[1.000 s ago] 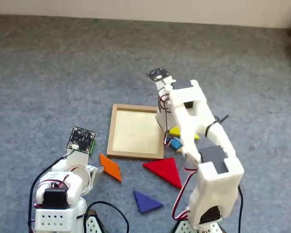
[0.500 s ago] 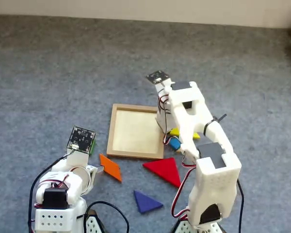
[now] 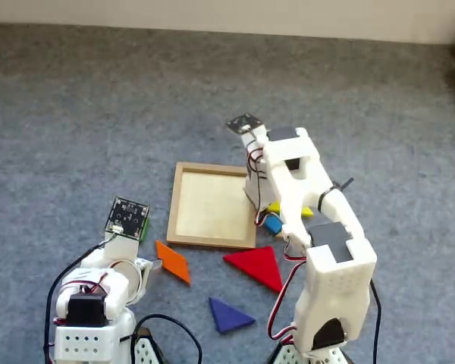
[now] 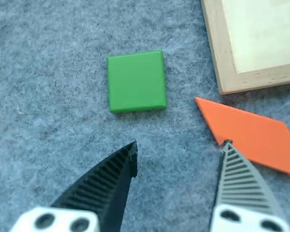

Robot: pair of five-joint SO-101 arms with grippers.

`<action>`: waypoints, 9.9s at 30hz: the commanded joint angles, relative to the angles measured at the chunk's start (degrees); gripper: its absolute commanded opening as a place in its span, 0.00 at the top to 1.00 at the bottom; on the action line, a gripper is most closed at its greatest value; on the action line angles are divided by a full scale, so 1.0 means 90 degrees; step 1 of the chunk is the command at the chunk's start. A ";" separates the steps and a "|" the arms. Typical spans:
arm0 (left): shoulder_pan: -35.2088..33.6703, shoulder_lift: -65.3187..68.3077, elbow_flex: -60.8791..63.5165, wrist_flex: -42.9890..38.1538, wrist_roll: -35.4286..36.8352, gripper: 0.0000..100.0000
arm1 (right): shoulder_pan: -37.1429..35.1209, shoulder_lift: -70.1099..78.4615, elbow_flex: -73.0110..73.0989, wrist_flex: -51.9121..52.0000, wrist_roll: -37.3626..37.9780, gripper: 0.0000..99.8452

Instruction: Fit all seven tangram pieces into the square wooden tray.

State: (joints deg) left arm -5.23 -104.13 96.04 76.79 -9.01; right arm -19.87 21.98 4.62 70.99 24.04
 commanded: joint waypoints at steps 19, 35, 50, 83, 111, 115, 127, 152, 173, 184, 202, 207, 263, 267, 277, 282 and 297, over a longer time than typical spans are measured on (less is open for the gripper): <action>-0.0044 -0.0005 0.0122 0.0020 0.0039 0.74 | 0.0034 0.0728 -0.0327 0.0122 0.0059 0.71; -0.0044 -0.0005 0.0122 0.0020 0.0039 0.74 | 0.0112 0.0708 -0.1284 0.1284 0.0059 0.90; -0.0044 -0.0005 0.0122 0.0020 0.0039 0.74 | 0.0308 0.0708 -0.2945 0.2515 0.0010 0.90; -0.0044 -0.0005 0.0122 0.0020 0.0039 0.74 | -0.1724 -0.1763 -0.0103 -0.0015 -0.4278 0.90; -0.0044 -0.0005 0.0122 0.0020 0.0039 0.74 | -0.1724 -0.1763 0.1070 -0.1499 -0.5910 0.80; -0.0044 -0.0005 0.0122 0.0020 0.0039 0.74 | -0.1734 -0.1763 0.1031 -0.1197 -0.5900 0.80; -0.0044 -0.0005 0.0122 0.0020 0.0039 0.74 | -0.1734 -0.1802 0.1021 -0.1060 -0.5626 0.71; -0.0044 -0.0005 0.0122 0.0020 0.0039 0.74 | -0.2037 -0.1773 0.0874 -0.1099 -0.4190 0.98; -0.0044 -0.0005 0.0122 0.0020 0.0039 0.74 | -0.1109 -0.1763 0.1587 -0.1587 -0.4190 0.98; -0.0044 -0.0005 0.0122 0.0020 0.0039 0.74 | -0.0845 -0.2173 0.1167 -0.0562 -0.3575 0.98; -0.0044 -0.0005 0.0122 0.0020 0.0039 0.74 | -0.0884 -0.5592 0.3433 -0.0464 -0.1602 0.98; -0.0044 -0.0005 0.0122 0.0020 0.0039 0.74 | -0.0884 -0.6530 0.4264 -0.0464 -0.1299 0.98; -0.0044 -0.0005 0.0122 0.0020 0.0039 0.74 | -0.2672 -0.3228 0.5074 -0.1714 -0.0361 0.59; -0.0044 -0.0005 0.0122 0.0020 0.0039 0.74 | -0.2672 -0.3219 0.5084 -0.1724 -0.0342 0.59; -0.0044 -0.0005 0.0122 0.0020 0.0039 0.74 | -0.2672 -0.3209 0.5094 -0.1734 -0.0342 0.59; -0.0044 -0.0005 0.0122 0.0020 0.0039 0.74 | -0.2672 -0.3209 0.5094 -0.1734 -0.0342 0.62; -0.0044 -0.0005 0.0122 0.0020 0.0039 0.74 | -0.2632 -0.3297 0.5094 -0.1548 -0.0371 0.74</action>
State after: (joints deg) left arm -5.23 -104.13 96.04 76.79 -9.01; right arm -43.16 -8.18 50.51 59.74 20.26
